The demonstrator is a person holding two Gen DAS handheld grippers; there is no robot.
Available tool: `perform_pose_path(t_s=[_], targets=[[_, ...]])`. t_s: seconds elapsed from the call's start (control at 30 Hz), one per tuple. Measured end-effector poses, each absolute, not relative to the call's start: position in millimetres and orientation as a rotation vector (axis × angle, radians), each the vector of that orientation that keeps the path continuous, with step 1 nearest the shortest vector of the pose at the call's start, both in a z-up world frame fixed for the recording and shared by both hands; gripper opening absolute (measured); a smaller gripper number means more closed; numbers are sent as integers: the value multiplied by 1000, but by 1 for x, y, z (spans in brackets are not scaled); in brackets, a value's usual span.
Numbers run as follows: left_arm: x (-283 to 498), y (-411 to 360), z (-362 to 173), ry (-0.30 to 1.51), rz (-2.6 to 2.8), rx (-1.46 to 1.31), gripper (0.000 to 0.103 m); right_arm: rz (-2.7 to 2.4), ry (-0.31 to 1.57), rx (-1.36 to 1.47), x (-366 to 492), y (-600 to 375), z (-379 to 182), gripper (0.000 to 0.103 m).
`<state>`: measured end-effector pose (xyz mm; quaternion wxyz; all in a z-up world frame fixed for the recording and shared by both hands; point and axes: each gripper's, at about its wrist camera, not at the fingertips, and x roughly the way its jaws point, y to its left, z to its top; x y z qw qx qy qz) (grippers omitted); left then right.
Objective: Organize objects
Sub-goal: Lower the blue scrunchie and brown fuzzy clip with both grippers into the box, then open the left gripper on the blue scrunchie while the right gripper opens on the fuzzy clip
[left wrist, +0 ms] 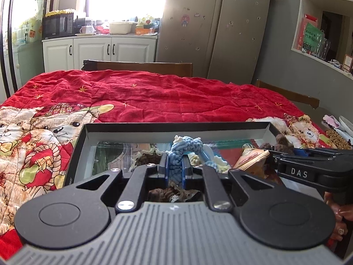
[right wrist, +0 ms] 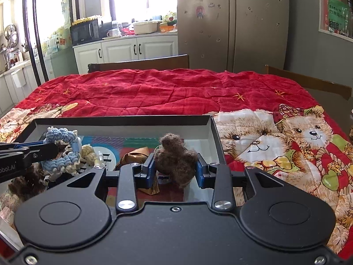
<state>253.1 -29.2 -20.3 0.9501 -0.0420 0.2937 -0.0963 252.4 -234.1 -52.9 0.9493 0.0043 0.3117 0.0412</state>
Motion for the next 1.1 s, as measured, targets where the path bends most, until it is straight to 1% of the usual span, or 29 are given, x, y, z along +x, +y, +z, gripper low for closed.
perform_pose_path(t_s=[0.5, 0.6, 0.67, 0.7, 0.77, 1.0, 1.07, 1.1], targets=[[256, -31, -26, 623, -177, -64, 16, 86, 667, -14, 257, -230, -55, 36], [256, -30, -26, 628, -176, -67, 20, 83, 672, -21, 258, -229, -55, 36], [256, -30, -26, 630, -174, -67, 28, 83, 674, -24, 258, -229, -55, 36], [256, -30, -26, 630, -175, -66, 29, 84, 674, -25, 258, -229, -56, 36], [256, -30, -25, 630, -174, -66, 37, 84, 674, -26, 258, -229, -56, 39], [256, -28, -25, 632, -175, -78, 45, 82, 677, -8, 258, -231, -55, 39], [255, -28, -24, 630, -175, -79, 51, 81, 674, -5, 258, -231, -54, 40], [255, -27, -24, 627, -174, -78, 53, 80, 671, -3, 258, -232, -54, 40]])
